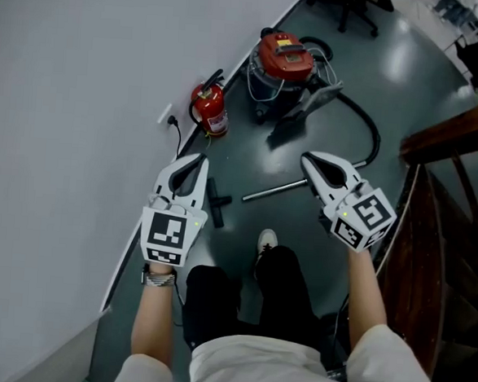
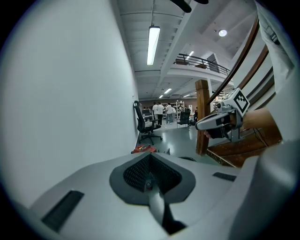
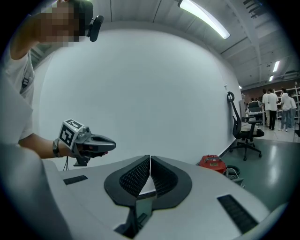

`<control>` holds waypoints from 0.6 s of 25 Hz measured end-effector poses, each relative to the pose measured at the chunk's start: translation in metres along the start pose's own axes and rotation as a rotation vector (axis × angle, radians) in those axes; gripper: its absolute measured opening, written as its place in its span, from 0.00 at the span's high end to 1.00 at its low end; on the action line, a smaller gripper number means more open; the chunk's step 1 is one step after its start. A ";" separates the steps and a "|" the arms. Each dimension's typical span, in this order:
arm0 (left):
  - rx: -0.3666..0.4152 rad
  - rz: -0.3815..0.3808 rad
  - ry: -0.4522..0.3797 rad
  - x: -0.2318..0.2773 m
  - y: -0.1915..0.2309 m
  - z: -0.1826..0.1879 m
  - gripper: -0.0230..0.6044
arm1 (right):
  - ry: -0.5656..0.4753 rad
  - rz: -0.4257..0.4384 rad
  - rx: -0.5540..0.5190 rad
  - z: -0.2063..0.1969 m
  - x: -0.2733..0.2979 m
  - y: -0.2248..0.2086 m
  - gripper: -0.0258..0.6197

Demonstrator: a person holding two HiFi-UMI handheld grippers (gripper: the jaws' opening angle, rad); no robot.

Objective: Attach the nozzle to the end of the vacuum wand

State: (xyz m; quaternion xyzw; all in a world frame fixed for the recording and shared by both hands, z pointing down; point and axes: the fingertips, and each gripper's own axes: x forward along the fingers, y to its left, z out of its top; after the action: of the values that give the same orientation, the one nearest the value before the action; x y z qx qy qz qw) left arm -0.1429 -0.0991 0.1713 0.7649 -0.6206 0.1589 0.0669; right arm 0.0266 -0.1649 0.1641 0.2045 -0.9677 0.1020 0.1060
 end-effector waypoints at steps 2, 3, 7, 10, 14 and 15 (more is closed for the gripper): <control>-0.003 -0.004 0.020 0.012 0.001 -0.034 0.97 | 0.015 0.009 0.001 -0.033 0.015 -0.007 0.91; -0.007 -0.006 0.031 0.019 0.002 -0.052 0.97 | 0.023 0.017 0.002 -0.049 0.023 -0.010 0.91; -0.021 -0.016 0.061 0.047 0.006 -0.122 0.97 | 0.048 0.059 0.023 -0.115 0.057 -0.023 0.91; -0.030 -0.033 0.072 0.068 0.004 -0.169 0.97 | 0.053 0.079 0.031 -0.160 0.079 -0.031 0.91; -0.020 -0.053 0.075 0.098 0.002 -0.227 0.97 | 0.059 0.115 0.011 -0.216 0.106 -0.039 0.91; -0.013 -0.060 0.073 0.104 0.001 -0.241 0.97 | 0.054 0.133 0.025 -0.229 0.113 -0.040 0.91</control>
State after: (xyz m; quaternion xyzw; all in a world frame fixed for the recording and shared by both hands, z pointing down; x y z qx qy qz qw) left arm -0.1635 -0.1241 0.4316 0.7764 -0.5956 0.1807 0.0994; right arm -0.0203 -0.1875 0.4172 0.1383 -0.9746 0.1266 0.1227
